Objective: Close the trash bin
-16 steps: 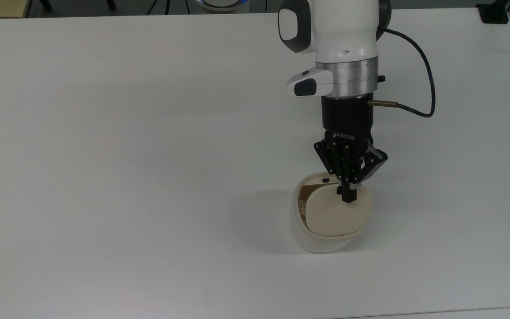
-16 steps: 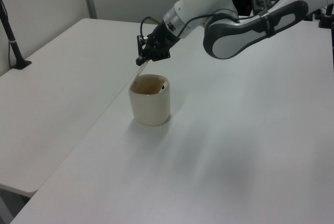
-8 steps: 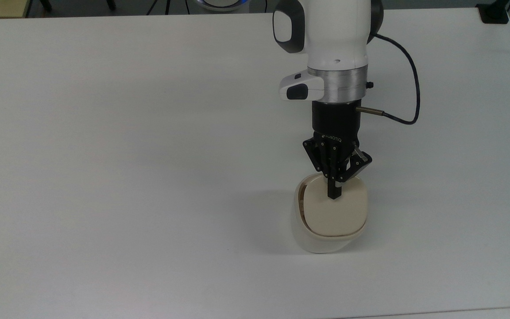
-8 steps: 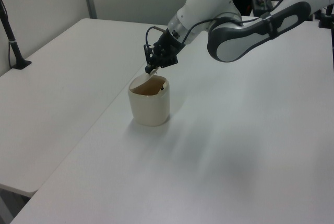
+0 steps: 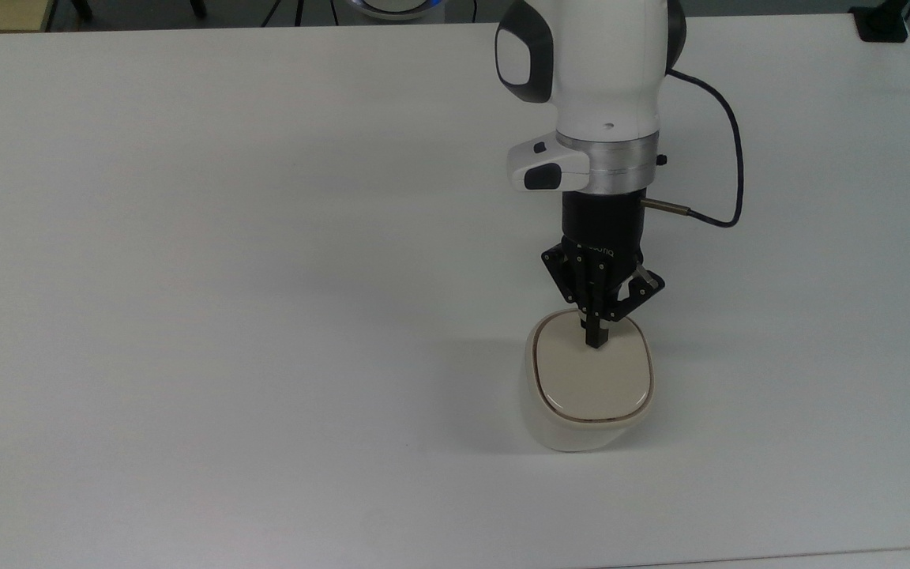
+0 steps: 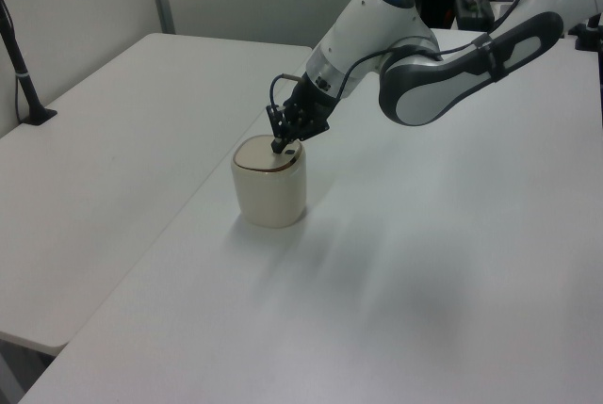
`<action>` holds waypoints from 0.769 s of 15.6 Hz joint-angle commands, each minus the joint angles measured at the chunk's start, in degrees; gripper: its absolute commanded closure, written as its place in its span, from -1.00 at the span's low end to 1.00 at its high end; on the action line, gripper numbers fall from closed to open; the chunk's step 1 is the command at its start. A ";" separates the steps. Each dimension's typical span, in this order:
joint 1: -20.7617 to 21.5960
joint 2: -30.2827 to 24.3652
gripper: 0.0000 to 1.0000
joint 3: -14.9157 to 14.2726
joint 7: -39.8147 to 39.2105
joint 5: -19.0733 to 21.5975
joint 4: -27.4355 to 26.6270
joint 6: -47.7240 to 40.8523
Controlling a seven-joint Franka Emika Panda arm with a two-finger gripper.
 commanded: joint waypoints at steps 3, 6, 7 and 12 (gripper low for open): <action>0.76 -2.31 1.00 0.25 -1.67 -1.01 -3.67 -2.54; 0.85 -1.78 1.00 0.25 -1.50 -1.01 -4.29 -2.72; 1.02 -1.69 1.00 0.34 -1.50 -1.01 -4.72 -2.72; 0.23 -5.10 1.00 0.43 -2.02 -0.84 -4.20 -6.47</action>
